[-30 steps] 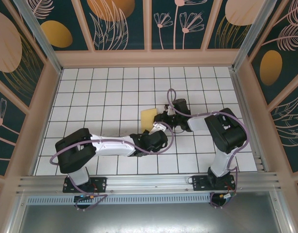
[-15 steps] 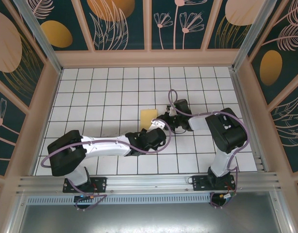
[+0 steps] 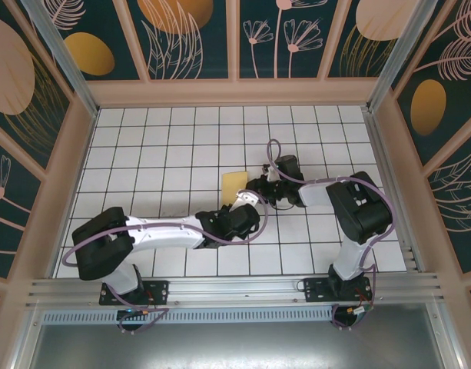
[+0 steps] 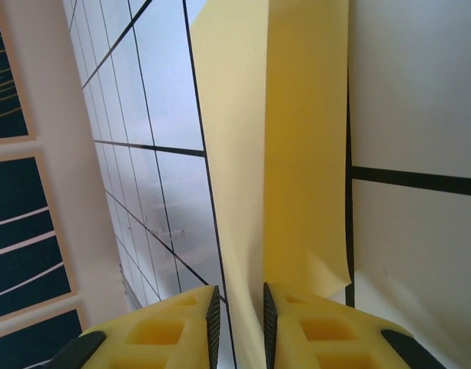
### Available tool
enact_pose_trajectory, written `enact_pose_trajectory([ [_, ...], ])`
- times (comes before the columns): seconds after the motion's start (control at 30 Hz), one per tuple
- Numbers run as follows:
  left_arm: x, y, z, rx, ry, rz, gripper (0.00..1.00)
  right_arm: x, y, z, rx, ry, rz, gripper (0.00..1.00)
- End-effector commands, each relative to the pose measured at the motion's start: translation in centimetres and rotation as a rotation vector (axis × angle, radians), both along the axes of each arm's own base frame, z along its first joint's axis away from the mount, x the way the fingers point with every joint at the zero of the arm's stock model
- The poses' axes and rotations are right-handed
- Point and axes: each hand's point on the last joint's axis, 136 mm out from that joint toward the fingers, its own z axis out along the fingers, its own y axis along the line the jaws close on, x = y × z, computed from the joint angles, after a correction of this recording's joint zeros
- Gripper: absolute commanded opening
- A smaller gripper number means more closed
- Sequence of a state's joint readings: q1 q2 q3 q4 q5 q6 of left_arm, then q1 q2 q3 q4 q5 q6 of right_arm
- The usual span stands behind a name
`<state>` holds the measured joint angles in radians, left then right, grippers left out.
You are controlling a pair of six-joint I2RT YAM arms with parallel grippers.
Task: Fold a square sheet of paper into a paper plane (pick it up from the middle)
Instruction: Third fold the triangle at the center of the table.
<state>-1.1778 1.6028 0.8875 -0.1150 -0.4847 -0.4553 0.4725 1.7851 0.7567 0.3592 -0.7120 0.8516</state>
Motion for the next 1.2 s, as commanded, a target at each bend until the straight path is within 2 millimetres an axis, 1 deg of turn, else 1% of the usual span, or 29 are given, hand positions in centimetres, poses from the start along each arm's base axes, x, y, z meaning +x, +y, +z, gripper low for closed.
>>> enact_pose_trajectory([
  [0.0,0.4,0.8,0.8,-0.033,-0.023,0.035,0.47,0.9,0.7,1.7,0.031,-0.047,-0.001,0.25],
  [0.07,0.2,0.7,0.2,-0.016,-0.011,0.017,0.55,0.6,1.4,1.9,0.063,-0.041,0.029,0.25],
  [0.13,-0.1,0.2,-0.3,0.007,0.005,-0.022,0.69,0.5,1.8,1.7,0.065,-0.033,0.037,0.25],
  [0.17,0.0,0.1,-0.4,0.025,0.006,-0.029,0.7,0.5,1.9,1.7,0.064,-0.032,0.036,0.25],
  [0.27,0.2,0.1,-0.9,0.058,-0.002,-0.028,0.72,0.6,2.1,1.8,0.07,-0.032,0.042,0.25],
  [0.37,-0.2,-0.7,-1.1,0.041,0.016,-0.064,0.74,0.7,2.0,1.8,0.065,-0.032,0.038,0.25],
  [0.43,-0.3,-0.8,-1.6,0.058,0.026,-0.075,0.77,0.8,2.0,1.9,0.064,-0.035,0.036,0.25],
  [0.53,0.2,-0.2,-2.7,0.124,0.007,-0.048,0.75,0.7,2.1,1.9,0.067,-0.034,0.036,0.25],
  [0.63,0.7,-0.2,-2.3,0.129,-0.021,-0.029,0.73,0.6,2.0,1.7,0.064,-0.029,0.033,0.25],
  [0.67,0.9,-0.1,-2.2,0.13,-0.027,-0.023,0.7,0.6,2.0,1.7,0.064,-0.03,0.034,0.25],
  [0.73,1.0,-0.1,-1.9,0.131,-0.035,-0.015,0.59,0.6,2.1,1.8,0.062,-0.031,0.035,0.25],
  [0.8,1.2,0.1,-1.7,0.126,-0.045,0.0,0.42,0.7,2.1,1.7,0.058,-0.029,0.038,0.25],
  [0.83,1.3,0.2,-1.5,0.122,-0.049,0.007,0.35,0.7,2.1,1.7,0.056,-0.032,0.039,0.25],
  [0.9,1.4,0.0,-0.8,0.109,-0.058,0.011,0.23,0.7,1.9,1.5,0.044,-0.028,0.038,0.25],
  [1.0,1.4,-0.1,-0.2,0.098,-0.066,0.011,0.08,0.8,1.8,1.3,0.028,-0.032,0.036,0.25],
  [1.1,1.4,-0.1,0.1,0.09,-0.065,0.002,0.0,1.0,1.4,1.0,-0.009,-0.036,0.029,0.25],
  [1.17,1.1,-0.4,0.3,0.075,-0.056,-0.013,0.0,1.2,0.8,1.0,-0.032,-0.047,0.017,0.25],
])
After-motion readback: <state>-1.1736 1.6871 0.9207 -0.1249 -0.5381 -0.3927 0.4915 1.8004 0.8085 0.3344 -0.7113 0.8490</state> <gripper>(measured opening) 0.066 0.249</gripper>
